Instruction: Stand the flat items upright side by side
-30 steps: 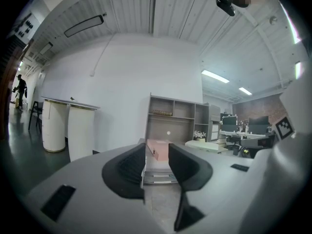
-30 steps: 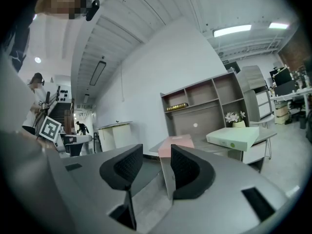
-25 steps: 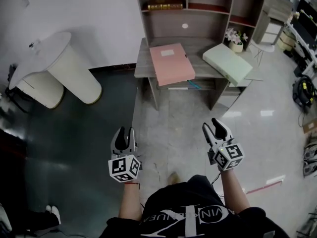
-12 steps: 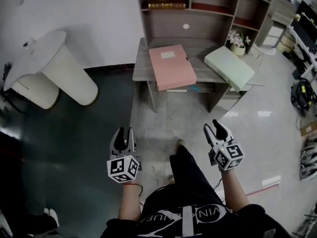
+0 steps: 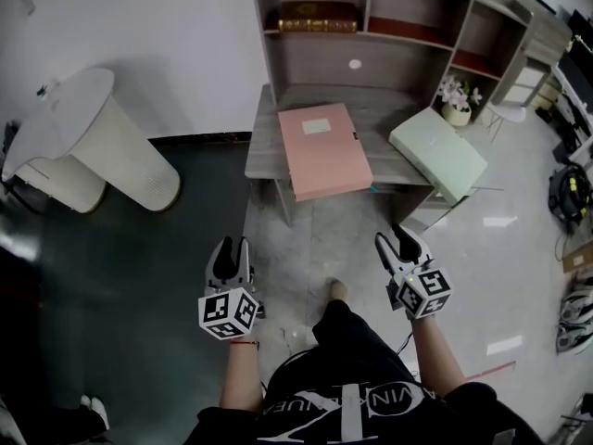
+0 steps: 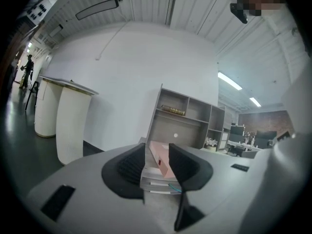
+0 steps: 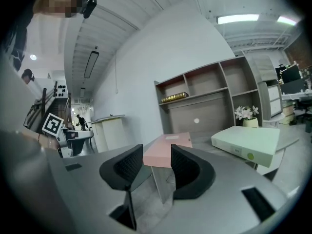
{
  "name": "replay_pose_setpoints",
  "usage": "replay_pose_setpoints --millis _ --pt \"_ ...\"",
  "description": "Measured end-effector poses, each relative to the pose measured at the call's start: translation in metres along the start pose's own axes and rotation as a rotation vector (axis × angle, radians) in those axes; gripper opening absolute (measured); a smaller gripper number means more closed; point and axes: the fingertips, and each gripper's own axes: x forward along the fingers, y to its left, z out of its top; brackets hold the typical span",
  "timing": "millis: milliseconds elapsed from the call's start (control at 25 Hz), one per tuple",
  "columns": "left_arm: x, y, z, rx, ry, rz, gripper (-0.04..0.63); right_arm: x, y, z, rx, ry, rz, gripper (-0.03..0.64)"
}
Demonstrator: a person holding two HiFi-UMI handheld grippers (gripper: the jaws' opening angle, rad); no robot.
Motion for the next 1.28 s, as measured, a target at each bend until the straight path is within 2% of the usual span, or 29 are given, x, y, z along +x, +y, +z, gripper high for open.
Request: replay_pose_setpoints --millis 200,720,920,1040,1280 --pt "0.046 -0.008 0.001 -0.008 0.025 -0.016 0.137 0.035 -0.032 0.011 0.014 0.014 0.001 0.19" --pt "0.14 -0.008 0.002 -0.034 0.046 0.015 0.137 0.122 -0.083 0.016 0.022 0.073 0.089 0.195" --pt "0.168 -0.008 -0.003 -0.105 0.045 0.005 0.137 0.149 -0.092 0.023 0.025 0.085 0.113 0.199" --pt "0.18 -0.013 -0.016 -0.164 0.094 -0.034 0.146 0.157 -0.098 0.016 0.032 0.11 0.126 0.202" --pt "0.205 -0.028 -0.045 -0.206 0.223 -0.123 0.189 0.177 -0.109 0.0 0.057 0.165 0.116 0.21"
